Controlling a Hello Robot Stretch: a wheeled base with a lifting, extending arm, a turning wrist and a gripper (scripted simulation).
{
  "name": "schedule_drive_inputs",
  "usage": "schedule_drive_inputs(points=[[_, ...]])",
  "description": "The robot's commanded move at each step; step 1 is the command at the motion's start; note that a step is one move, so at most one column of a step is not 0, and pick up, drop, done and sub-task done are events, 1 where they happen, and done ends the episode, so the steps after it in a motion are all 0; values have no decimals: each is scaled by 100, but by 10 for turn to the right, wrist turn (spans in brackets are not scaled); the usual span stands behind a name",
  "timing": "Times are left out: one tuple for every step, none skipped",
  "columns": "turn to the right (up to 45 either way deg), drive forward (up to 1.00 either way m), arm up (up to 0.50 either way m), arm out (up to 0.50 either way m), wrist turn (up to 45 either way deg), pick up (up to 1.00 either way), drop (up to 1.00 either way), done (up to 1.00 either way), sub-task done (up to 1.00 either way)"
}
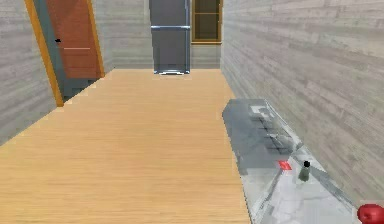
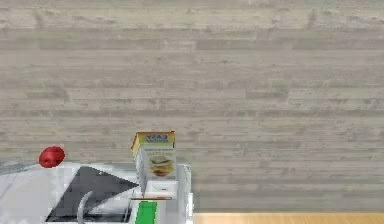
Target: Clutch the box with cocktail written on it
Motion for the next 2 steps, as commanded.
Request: schedule_drive_inputs(points=[[0,0,50,0,0,0,0,0,0],[0,0,24,0,0,0,0,0,0]])
